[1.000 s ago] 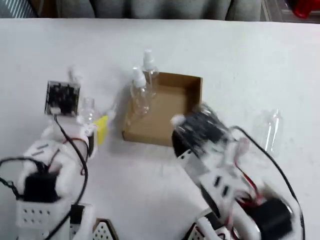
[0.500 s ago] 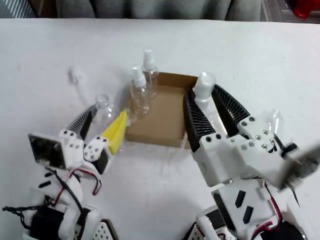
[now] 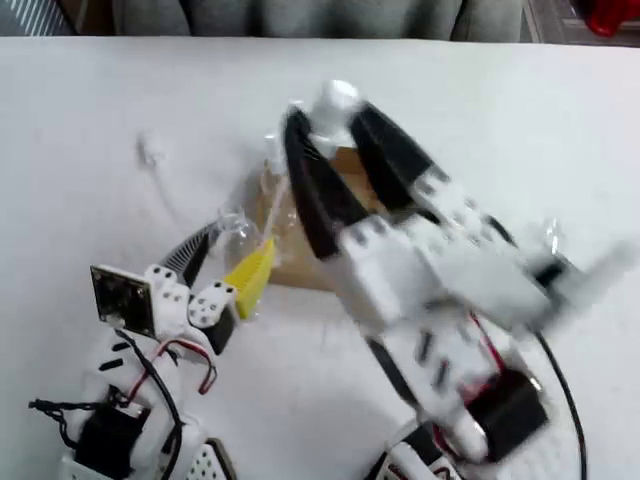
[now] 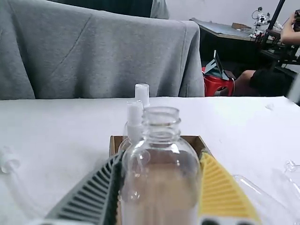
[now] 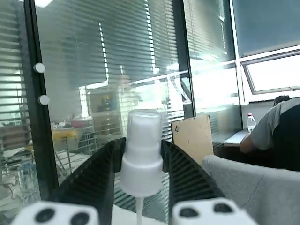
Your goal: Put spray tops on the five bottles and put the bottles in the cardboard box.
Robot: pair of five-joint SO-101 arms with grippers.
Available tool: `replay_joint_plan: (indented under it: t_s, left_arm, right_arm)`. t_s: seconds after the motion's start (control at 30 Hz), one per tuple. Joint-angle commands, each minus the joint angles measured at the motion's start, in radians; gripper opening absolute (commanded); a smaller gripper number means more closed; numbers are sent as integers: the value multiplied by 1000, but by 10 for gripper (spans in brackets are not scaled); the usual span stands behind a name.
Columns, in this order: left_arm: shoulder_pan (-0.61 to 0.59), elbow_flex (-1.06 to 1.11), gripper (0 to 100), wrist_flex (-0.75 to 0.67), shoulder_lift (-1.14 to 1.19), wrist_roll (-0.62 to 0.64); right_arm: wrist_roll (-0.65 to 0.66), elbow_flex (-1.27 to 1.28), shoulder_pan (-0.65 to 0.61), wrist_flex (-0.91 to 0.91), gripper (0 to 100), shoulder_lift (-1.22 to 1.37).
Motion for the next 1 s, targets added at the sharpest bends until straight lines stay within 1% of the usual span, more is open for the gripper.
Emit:
replay_joint_plan:
  t_s: [0.0, 0.1, 0.17, 0.37, 0.63, 0.83, 0.97]
  left_arm:
    - [13, 3, 20, -71, -8, -37]
    - [13, 34, 20, -164, -8, -153]
    - [13, 68, 20, -226, -8, -207]
    - [10, 160, 20, -362, -8, -227]
    - [5, 170, 20, -385, -8, -226]
    - [5, 170, 20, -385, -8, -227]
    - [5, 170, 20, -385, -8, -229]
  right_arm:
    - [0, -12, -13, -62, 15, 62]
    - [0, -14, -10, -117, 15, 114]
    - [2, -14, -5, -157, 15, 142]
    - [2, -48, -4, -185, 15, 193]
    - [2, -81, 53, -183, 15, 252]
    - [2, -87, 53, -191, 15, 277]
    - [2, -140, 53, -186, 15, 278]
